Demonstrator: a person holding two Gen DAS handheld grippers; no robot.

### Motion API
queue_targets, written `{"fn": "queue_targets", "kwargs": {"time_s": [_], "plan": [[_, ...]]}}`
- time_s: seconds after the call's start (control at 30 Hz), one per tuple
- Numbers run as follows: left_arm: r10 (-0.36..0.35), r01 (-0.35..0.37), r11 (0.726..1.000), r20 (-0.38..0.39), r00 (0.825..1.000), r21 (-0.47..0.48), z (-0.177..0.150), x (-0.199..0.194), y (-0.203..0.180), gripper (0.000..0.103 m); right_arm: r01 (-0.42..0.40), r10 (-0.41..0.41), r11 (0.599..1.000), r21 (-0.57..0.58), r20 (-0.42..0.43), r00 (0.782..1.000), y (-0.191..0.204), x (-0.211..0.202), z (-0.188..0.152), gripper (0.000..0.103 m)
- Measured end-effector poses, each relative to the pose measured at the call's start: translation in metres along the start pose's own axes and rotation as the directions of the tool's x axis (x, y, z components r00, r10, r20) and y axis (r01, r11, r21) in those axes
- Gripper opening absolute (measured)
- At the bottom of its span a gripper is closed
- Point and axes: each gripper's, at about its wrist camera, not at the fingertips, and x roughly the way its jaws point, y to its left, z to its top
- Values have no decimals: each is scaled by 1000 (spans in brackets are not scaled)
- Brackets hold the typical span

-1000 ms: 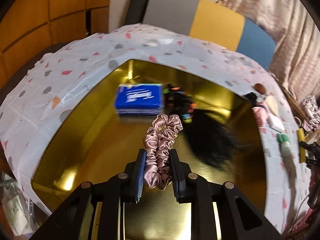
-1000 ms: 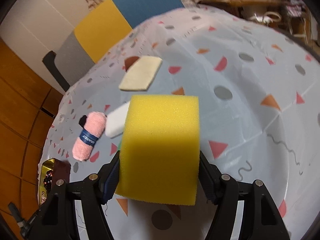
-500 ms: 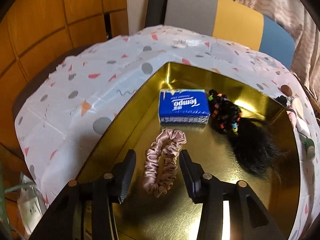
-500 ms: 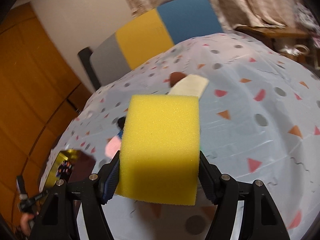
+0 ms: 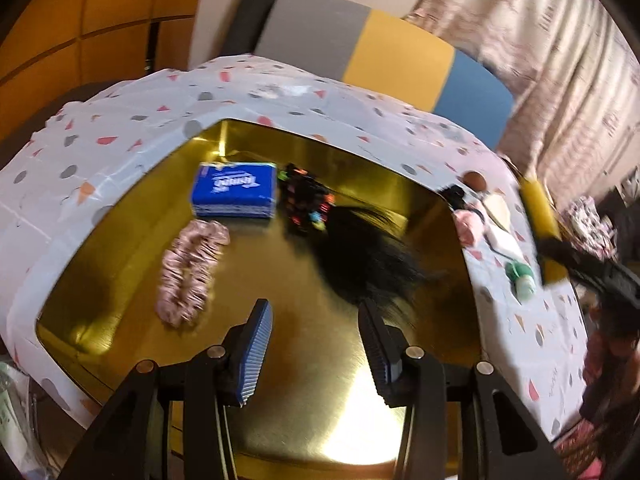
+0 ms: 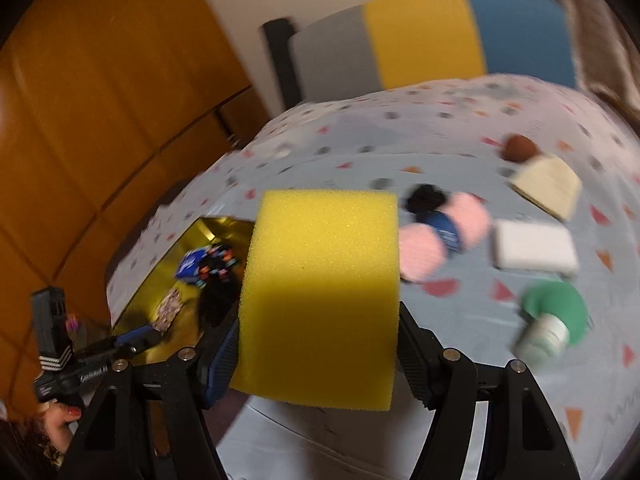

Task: Organize soft objects
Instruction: 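Carry the yellow sponge into the gold tray and open the right tool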

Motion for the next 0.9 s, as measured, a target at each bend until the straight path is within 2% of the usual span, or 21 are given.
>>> {"fn": "queue_targets", "kwargs": {"time_s": [0.17, 0.4, 0.47, 0.6, 0.7, 0.77, 0.83, 0.9], "plan": [[-21, 21, 1000, -13, 1000, 10, -7, 1, -3, 45, 26, -36, 981, -191, -53, 998, 56, 34, 15, 70], [-31, 30, 999, -24, 999, -28, -8, -3, 0, 45, 85, -126, 936, -341, -100, 987, 91, 78, 30, 71], [-35, 34, 999, -15, 999, -27, -8, -5, -1, 45, 112, -171, 907, -407, -113, 979, 98, 92, 31, 71], [-47, 46, 998, -14, 999, -29, -8, -8, -3, 45, 157, -269, 823, -546, -131, 954, 109, 117, 30, 71], [-57, 56, 998, -20, 998, -26, -9, -8, -6, 45, 131, -274, 798, -588, -161, 948, 114, 128, 29, 73], [-61, 60, 998, -23, 998, -23, -9, -8, -8, 45, 127, -292, 782, -611, -178, 940, 118, 135, 25, 82], [-66, 66, 998, -21, 998, -23, -9, -9, -8, 45, 161, -328, 757, -633, -154, 932, 121, 137, 22, 93], [-72, 71, 997, -21, 997, -27, -8, -9, -8, 45, 206, -354, 737, -644, -108, 929, 123, 135, 21, 95]]}}
